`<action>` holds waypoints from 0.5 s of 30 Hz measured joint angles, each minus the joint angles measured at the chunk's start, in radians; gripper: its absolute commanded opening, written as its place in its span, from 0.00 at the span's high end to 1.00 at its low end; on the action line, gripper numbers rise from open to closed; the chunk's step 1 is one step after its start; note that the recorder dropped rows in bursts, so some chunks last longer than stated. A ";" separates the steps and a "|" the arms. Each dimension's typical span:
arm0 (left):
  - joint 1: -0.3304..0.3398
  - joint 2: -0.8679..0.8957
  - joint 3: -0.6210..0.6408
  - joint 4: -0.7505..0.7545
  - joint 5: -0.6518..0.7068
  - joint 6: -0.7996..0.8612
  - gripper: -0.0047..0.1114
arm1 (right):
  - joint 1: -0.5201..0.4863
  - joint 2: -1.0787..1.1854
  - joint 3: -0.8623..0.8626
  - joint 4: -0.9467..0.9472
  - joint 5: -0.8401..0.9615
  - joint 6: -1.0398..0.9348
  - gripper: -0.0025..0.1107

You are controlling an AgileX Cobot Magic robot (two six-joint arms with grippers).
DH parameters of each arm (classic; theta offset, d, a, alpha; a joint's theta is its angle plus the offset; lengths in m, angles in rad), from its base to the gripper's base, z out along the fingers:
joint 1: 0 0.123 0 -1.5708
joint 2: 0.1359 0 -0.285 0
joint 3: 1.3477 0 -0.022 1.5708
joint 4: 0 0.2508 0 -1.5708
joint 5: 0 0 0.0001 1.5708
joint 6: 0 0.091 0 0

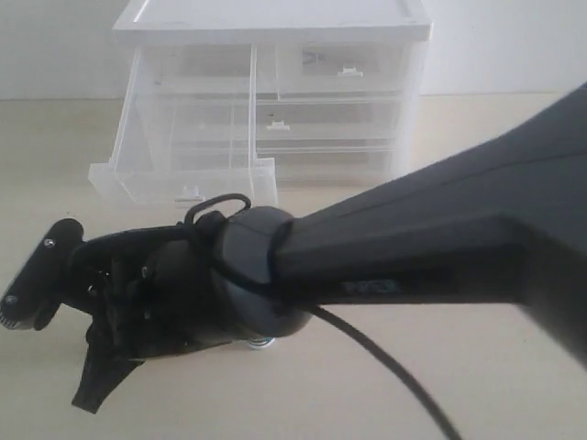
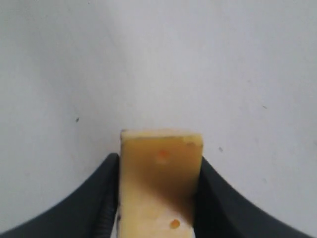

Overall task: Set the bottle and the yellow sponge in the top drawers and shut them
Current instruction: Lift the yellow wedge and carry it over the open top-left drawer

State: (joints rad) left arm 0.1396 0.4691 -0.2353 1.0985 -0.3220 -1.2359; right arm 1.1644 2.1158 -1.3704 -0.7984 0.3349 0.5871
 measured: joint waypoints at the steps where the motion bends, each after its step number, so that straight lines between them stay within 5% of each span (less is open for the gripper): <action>1: 0.000 0.000 0.000 -0.002 0.000 0.000 0.93 | 0.019 -0.040 0.015 0.003 0.055 -0.009 0.97; 7: 0.000 0.000 0.006 -0.006 0.000 0.001 0.93 | 0.109 -0.397 0.172 0.007 0.155 0.003 0.97; 15: 0.000 0.000 0.008 -0.006 0.000 0.001 0.93 | -0.166 -0.512 0.160 -0.140 -0.226 0.148 0.97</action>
State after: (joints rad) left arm 0.1396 0.4691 -0.2275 1.0920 -0.3220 -1.2344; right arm 0.9989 1.6041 -1.2104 -0.9385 0.1087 0.7355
